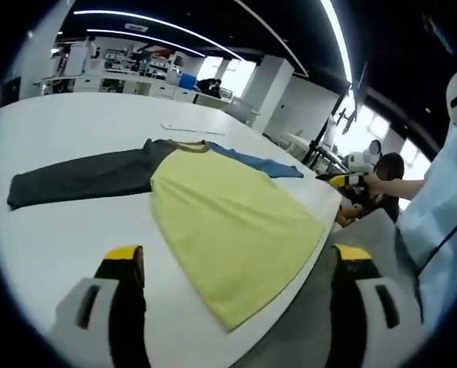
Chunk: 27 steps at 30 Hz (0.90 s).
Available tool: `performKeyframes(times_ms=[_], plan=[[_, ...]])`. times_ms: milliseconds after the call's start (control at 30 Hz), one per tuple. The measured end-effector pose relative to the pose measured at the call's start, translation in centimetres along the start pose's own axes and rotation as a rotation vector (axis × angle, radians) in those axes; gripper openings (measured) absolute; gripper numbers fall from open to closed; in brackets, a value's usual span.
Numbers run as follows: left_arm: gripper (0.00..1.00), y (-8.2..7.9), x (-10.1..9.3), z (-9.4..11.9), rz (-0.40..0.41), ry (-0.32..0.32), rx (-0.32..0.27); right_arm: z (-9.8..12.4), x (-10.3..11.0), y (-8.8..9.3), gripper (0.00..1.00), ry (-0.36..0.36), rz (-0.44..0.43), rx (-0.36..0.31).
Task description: Fold the garment on the visible template until the final outline fits inside the template.
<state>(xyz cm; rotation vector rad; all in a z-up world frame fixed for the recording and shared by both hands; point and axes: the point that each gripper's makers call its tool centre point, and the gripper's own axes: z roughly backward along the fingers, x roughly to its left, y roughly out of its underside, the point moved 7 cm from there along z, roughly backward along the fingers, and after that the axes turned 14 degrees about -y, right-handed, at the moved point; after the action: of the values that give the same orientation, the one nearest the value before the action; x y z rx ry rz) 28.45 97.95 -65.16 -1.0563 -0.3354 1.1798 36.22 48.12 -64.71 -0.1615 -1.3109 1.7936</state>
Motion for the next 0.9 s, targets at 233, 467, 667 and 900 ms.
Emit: performKeyframes(times_ms=[233, 467, 667, 900], plan=[[0.99, -0.3, 0.0, -0.2, 0.007, 0.001, 0.007, 1.6, -5.2, -2.5, 0.85, 0.132, -0.070, -0.124], [0.98, -0.5, 0.2, -0.2, 0.018, -0.010, 0.026, 2.5, -9.0, -2.5, 0.76, 0.258, -0.157, -0.188], [0.97, -0.8, 0.5, -0.2, 0.050, -0.027, 0.033, 2.6, -13.6, -0.8, 0.64, 0.345, -0.243, -0.196], [0.97, -1.4, 0.5, -0.3, 0.093, -0.032, 0.021, 1.9, -17.9, 0.1, 0.55, 0.381, -0.290, -0.209]])
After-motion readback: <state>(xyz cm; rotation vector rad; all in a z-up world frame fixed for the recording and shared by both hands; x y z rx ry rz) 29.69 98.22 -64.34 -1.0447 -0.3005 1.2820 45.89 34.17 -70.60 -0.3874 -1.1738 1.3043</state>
